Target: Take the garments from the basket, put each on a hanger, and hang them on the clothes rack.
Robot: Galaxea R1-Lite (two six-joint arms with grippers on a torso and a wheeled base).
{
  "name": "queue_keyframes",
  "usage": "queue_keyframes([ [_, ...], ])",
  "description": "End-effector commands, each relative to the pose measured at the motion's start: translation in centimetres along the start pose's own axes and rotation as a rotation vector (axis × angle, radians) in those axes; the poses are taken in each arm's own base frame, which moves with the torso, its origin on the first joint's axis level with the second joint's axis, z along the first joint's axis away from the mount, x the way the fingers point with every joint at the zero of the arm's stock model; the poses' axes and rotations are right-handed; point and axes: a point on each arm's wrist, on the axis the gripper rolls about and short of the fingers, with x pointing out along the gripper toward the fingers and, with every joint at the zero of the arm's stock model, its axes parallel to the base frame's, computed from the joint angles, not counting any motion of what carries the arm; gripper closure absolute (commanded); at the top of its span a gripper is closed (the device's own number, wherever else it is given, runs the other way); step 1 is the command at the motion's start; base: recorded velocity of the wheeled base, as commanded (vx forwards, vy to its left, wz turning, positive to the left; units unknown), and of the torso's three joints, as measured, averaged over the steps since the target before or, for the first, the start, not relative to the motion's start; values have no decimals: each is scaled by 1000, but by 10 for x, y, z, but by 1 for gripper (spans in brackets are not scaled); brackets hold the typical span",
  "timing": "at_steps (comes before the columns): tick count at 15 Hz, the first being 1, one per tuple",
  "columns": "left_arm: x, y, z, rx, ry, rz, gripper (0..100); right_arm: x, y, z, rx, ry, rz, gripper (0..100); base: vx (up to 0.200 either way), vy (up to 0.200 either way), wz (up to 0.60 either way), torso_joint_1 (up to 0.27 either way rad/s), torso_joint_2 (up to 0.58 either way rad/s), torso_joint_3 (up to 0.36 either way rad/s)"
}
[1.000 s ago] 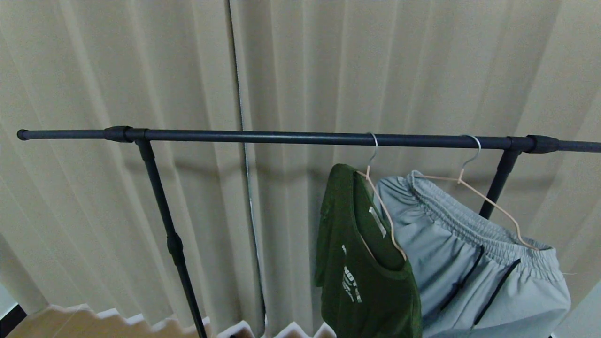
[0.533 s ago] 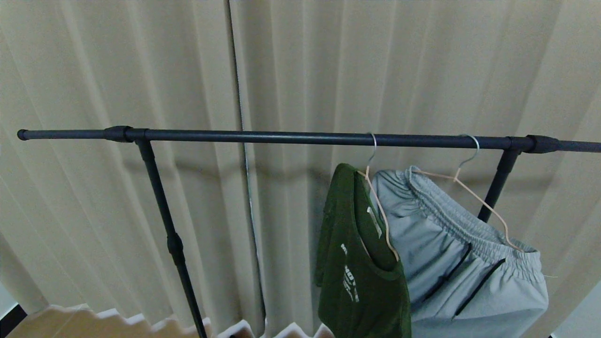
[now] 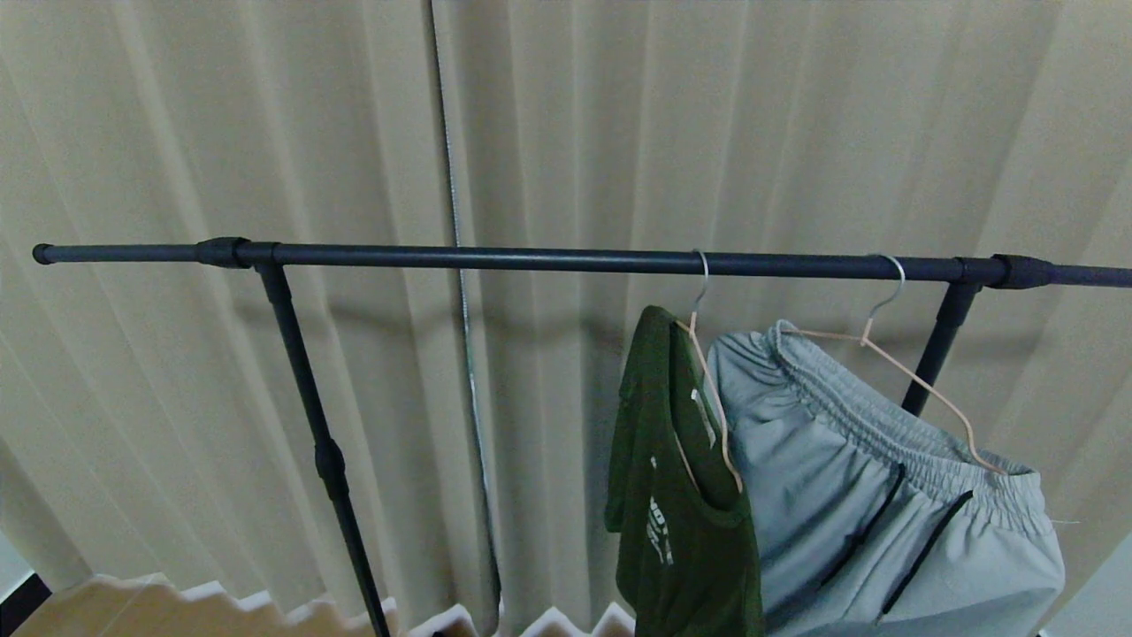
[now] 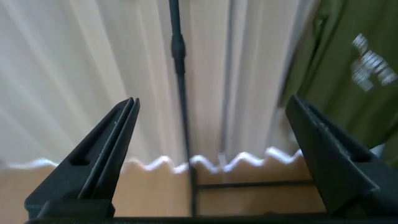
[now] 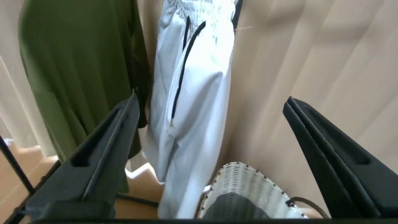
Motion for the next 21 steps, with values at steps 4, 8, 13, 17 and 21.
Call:
queue_keyframes([
  [4, 1, 3, -2, -55, -1, 132, 0, 0, -1, -1, 46, 2, -44, 0, 0, 0, 0, 0, 0, 0],
  [8, 1, 3, -1, -33, -1, 41, 0, 0, -1, 0, 65, -9, -47, 0, 0, 0, 0, 0, 0, 0],
  [13, 1, 5, -1, -25, 3, 1, 0, 0, -1, 0, 62, -9, -49, 0, 0, 0, 0, 0, 0, 0],
  [17, -1, 7, -4, -100, -111, 225, 0, 0, -1, 0, 61, -11, -47, 0, 0, 0, 0, 0, 0, 0],
  [21, -2, 7, -4, -101, -132, 221, 0, 1, -1, 0, 61, -11, -47, 0, 0, 0, 0, 0, 0, 0],
])
